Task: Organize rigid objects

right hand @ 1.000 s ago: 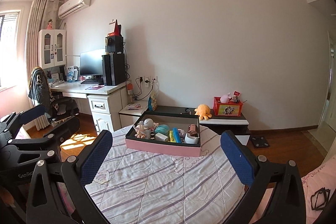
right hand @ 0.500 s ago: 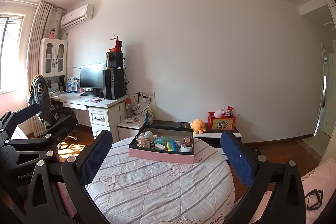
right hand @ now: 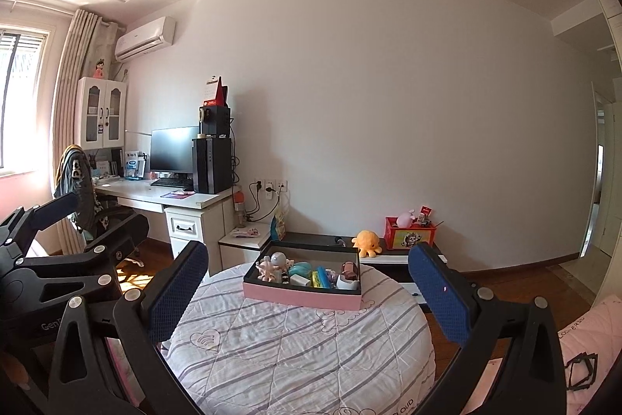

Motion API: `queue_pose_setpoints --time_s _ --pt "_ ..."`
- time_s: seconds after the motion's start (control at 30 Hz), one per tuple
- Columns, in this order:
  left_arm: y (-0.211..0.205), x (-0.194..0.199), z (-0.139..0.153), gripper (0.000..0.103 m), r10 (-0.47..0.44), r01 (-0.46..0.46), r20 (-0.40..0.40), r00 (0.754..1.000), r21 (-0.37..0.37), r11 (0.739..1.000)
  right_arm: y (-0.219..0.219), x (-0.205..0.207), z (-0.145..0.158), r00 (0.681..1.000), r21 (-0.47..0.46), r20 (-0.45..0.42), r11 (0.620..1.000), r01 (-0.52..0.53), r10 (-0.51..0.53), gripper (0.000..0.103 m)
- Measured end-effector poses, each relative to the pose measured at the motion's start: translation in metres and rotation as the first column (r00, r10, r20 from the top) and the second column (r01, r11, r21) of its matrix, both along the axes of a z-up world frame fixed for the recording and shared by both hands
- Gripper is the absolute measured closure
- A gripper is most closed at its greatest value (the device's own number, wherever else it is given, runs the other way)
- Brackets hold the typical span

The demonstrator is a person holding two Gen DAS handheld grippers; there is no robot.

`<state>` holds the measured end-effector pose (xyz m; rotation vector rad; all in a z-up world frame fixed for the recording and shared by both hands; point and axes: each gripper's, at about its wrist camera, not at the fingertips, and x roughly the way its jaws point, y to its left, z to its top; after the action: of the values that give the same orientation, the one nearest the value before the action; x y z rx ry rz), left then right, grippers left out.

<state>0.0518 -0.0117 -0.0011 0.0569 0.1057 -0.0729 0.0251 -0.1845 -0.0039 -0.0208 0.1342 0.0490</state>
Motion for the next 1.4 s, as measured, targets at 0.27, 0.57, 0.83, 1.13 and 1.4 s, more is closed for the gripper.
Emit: queue_pose_setpoints --time_s 0.27,0.57,0.83,1.13,1.4 --pt "-0.0012 0.0009 -0.0008 0.000 0.004 -0.004 0.000 1.000 -0.001 1.000 0.0001 -0.0003 0.0007 1.000 0.000 -0.001 1.000 -0.001 0.001 0.000" --pt "-0.0023 0.0008 -0.0009 0.000 0.013 -0.013 0.005 1.000 -0.004 1.000 0.0021 -0.0002 -0.0017 1.000 -0.001 -0.001 1.000 -0.006 0.006 0.000" --pt "-0.0055 -0.0001 0.0000 0.000 0.028 -0.028 0.022 0.999 -0.009 1.000 0.0010 0.0027 -0.0048 1.000 -0.004 -0.001 1.000 -0.013 0.013 0.000" --pt "-0.0073 0.0004 0.0002 0.000 0.037 -0.037 0.030 0.999 -0.008 0.999 -0.0008 0.0036 -0.0071 1.000 -0.003 -0.003 1.000 -0.017 0.017 0.000" --pt "-0.0058 -0.0002 -0.0018 0.000 0.033 -0.033 0.034 0.999 -0.011 0.999 -0.0020 0.0047 -0.0066 1.000 -0.004 -0.007 1.000 -0.018 0.018 0.000"
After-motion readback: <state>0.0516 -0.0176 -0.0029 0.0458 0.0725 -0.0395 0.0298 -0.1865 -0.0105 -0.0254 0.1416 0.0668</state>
